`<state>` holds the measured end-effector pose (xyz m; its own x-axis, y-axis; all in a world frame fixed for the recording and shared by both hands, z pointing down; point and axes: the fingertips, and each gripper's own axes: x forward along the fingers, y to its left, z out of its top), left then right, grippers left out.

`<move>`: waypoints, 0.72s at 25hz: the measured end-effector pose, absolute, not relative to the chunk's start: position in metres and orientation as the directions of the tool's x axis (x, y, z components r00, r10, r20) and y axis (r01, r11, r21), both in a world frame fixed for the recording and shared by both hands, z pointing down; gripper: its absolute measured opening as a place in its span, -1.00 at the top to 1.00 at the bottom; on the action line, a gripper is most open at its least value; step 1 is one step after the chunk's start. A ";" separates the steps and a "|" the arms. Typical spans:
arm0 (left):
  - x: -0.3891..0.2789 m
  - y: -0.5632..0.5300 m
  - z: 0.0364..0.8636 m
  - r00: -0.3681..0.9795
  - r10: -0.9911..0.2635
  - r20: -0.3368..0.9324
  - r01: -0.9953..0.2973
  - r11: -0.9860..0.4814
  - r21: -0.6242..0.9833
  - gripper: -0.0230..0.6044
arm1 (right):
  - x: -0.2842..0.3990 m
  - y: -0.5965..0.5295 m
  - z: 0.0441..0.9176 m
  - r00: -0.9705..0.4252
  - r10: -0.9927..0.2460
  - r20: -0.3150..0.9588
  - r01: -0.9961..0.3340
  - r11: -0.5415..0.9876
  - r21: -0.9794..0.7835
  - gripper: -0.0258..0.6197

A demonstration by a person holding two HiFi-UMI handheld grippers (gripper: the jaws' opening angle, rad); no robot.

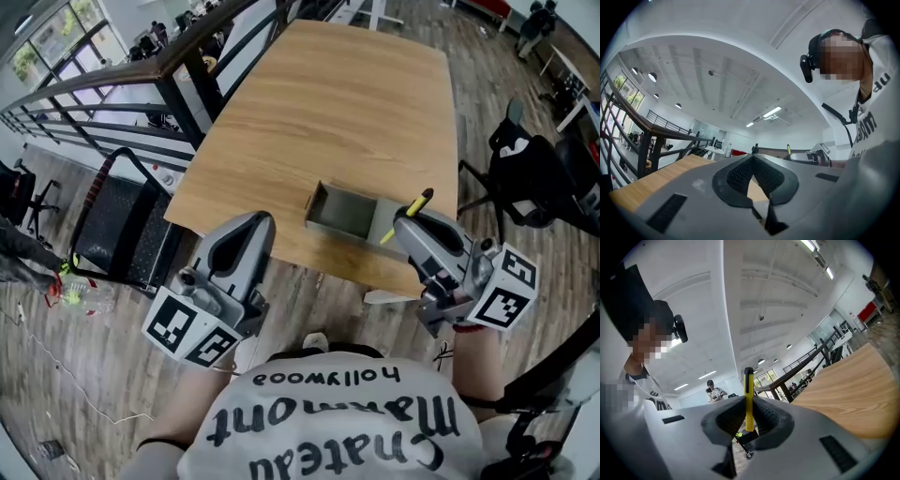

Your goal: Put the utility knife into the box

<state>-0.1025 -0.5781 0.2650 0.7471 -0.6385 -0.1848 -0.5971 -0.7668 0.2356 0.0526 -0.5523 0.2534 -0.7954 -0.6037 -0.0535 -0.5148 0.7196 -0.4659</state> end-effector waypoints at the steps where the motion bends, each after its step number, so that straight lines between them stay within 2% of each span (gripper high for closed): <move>1: -0.102 -0.582 0.265 0.750 -0.635 -0.184 -0.594 -0.769 0.234 0.92 | 0.051 -0.557 0.254 -0.795 -0.605 -0.055 -0.515 0.719 -0.466 0.82; 12: -0.084 -0.606 0.268 0.763 -0.620 -0.185 -0.576 -0.781 0.241 0.92 | 0.053 -0.575 0.256 -0.805 -0.591 -0.039 -0.507 0.721 -0.472 0.82; 18: -0.082 -0.620 0.269 0.729 -0.661 -0.178 -0.617 -0.747 0.248 0.92 | 0.057 -0.595 0.260 -0.836 -0.548 -0.032 -0.468 0.742 -0.480 0.82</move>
